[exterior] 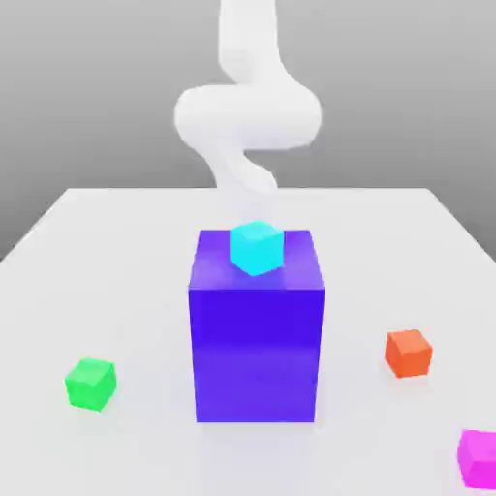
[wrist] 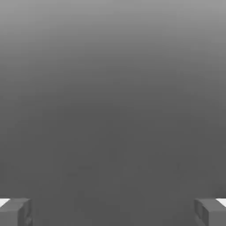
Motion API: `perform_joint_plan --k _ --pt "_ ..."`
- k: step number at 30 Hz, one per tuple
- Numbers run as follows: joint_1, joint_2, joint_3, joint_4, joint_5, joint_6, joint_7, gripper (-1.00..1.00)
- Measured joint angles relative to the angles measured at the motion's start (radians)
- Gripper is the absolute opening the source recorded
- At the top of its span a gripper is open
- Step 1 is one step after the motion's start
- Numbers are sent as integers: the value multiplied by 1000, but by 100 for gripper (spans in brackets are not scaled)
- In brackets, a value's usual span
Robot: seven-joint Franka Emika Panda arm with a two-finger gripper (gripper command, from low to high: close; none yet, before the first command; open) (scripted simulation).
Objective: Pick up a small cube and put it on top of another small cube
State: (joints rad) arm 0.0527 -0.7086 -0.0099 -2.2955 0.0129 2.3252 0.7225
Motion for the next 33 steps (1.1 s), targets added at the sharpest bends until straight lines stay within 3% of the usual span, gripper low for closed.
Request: perform_joint_plan --k 9,18,33 --pt "171 333 -14 17 53 90 -287 0" --pt "292 659 34 34 77 179 -548 0" --pt "427 1199 84 77 -96 382 -758 0"
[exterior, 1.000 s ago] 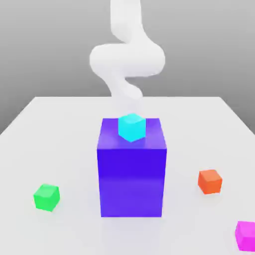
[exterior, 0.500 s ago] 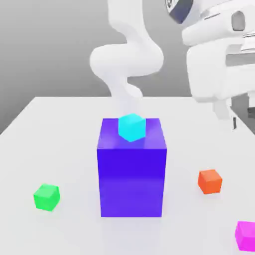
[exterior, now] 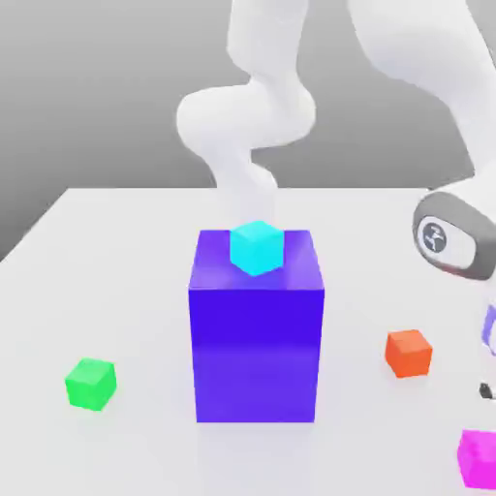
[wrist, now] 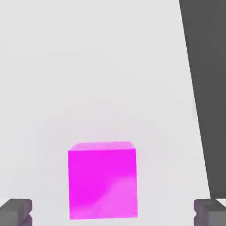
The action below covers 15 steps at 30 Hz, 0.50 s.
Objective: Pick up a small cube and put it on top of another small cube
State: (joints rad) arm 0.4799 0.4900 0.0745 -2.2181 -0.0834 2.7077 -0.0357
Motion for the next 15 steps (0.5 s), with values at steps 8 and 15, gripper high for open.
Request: perform_joint_plan --k 8,15 --pt "7 65 -8 14 -9 47 5 -100" --pt "-3 -108 31 18 21 -63 -31 -100"
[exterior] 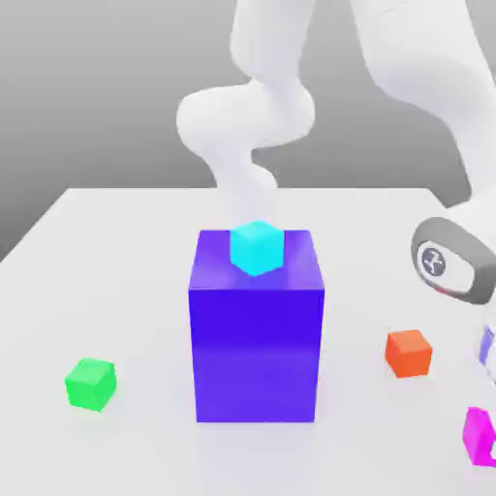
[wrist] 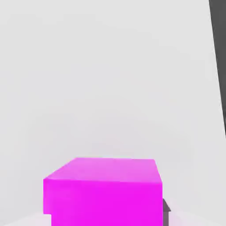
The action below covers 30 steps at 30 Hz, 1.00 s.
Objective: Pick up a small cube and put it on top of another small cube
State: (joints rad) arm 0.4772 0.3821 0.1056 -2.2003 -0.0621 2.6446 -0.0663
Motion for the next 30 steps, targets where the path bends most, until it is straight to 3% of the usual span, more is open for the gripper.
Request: perform_joint_plan --k 11,19,22,29,30 --pt "-272 -265 -229 -203 25 25 -155 -100" --pt "-706 -440 -453 -465 28 23 -290 -100" --pt "-723 -412 -467 -515 46 50 -316 -100" --pt "-743 -248 -414 -513 208 194 -434 -100" --pt "-751 -228 -402 -513 228 211 -448 100"
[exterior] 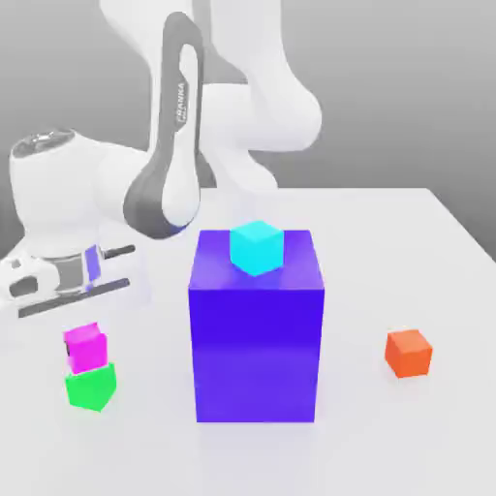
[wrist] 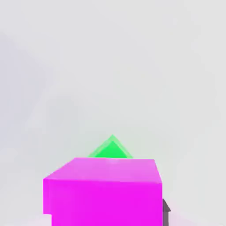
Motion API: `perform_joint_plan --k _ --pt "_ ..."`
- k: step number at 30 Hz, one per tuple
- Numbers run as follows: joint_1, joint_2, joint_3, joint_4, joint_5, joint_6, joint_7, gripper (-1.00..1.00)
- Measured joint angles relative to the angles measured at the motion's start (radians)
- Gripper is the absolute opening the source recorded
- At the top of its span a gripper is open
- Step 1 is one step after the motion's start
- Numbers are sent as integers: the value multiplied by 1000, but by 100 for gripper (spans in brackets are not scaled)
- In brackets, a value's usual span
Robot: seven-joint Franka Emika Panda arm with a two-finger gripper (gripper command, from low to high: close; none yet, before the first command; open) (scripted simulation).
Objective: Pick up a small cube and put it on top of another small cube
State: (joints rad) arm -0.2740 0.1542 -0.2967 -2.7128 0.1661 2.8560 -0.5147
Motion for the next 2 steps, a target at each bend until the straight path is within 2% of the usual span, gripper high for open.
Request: perform_joint_plan --k 2 --pt "0 0 0 0 0 0 0 100"
